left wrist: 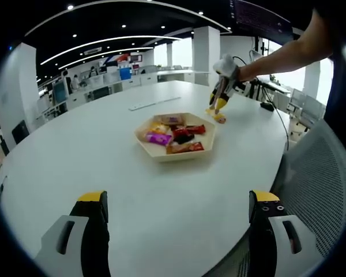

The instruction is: Place the target food into the container with the food tongs after gripping and lifting it, then release it inside without dropping or visibly crushing the food.

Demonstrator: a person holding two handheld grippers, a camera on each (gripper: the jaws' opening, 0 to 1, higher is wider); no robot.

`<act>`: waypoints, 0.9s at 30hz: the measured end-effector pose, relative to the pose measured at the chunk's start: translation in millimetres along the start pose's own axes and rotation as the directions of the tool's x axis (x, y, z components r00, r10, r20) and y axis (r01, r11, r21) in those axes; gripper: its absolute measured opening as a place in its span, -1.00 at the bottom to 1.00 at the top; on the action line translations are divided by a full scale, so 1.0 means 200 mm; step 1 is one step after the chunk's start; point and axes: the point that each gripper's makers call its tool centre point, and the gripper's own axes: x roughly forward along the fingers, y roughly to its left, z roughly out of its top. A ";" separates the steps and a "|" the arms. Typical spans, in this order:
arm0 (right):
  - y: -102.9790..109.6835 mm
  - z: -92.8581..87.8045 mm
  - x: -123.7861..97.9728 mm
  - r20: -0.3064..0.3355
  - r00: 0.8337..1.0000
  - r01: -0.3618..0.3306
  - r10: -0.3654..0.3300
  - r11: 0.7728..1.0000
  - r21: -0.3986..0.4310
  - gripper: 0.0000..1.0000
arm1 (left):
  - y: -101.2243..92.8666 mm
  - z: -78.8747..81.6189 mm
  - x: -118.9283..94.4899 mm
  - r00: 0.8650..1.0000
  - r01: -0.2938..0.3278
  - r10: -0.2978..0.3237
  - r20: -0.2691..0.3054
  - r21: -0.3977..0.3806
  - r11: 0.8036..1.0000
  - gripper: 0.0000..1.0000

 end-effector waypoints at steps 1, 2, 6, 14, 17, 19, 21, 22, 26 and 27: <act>0.00 0.00 0.00 -0.001 1.000 -0.001 0.001 1.000 0.000 -0.42 | 0.00 0.00 0.00 1.000 -0.001 0.001 0.000 0.000 1.000 0.98; 0.00 0.00 0.00 -0.002 1.000 -0.005 0.005 1.000 0.002 -0.43 | 0.00 0.00 0.00 1.000 -0.001 0.001 0.001 0.000 1.000 0.98; 0.01 0.00 0.00 -0.007 1.000 -0.011 0.011 1.000 0.008 -0.48 | 0.01 0.00 0.00 1.000 -0.003 0.003 0.002 -0.001 1.000 0.98; 0.01 0.01 -0.01 -0.018 1.000 0.004 -0.003 0.996 0.090 -0.61 | 0.01 0.01 0.00 1.000 -0.006 0.006 0.007 -0.004 1.000 0.98; 0.01 0.01 -0.02 -0.011 1.000 0.006 -0.005 0.995 0.103 -0.63 | 0.01 0.01 0.00 1.000 -0.008 0.008 0.010 -0.007 1.000 0.98; 0.01 0.01 -0.02 -0.008 1.000 0.009 -0.008 0.994 0.111 -0.63 | 0.01 0.01 0.00 1.000 -0.006 0.006 0.009 -0.006 1.000 0.98; 0.01 0.01 -0.02 -0.008 1.000 0.009 -0.008 0.993 0.114 -0.64 | 0.01 0.01 0.00 1.000 -0.005 0.005 0.009 -0.005 1.000 0.98; 0.02 0.01 -0.03 -0.008 1.000 0.008 -0.007 0.993 0.117 -0.64 | 0.01 0.01 0.00 1.000 -0.005 0.005 0.009 -0.006 1.000 0.98; 0.02 0.02 -0.03 -0.008 1.000 0.007 -0.006 0.993 0.121 -0.64 | 0.00 0.01 -0.01 1.000 -0.005 0.005 0.011 -0.006 1.000 0.97; 0.02 0.02 -0.04 -0.008 1.000 0.011 -0.010 0.994 0.112 -0.65 | 0.00 0.01 -0.01 1.000 -0.005 0.005 0.011 -0.005 1.000 0.97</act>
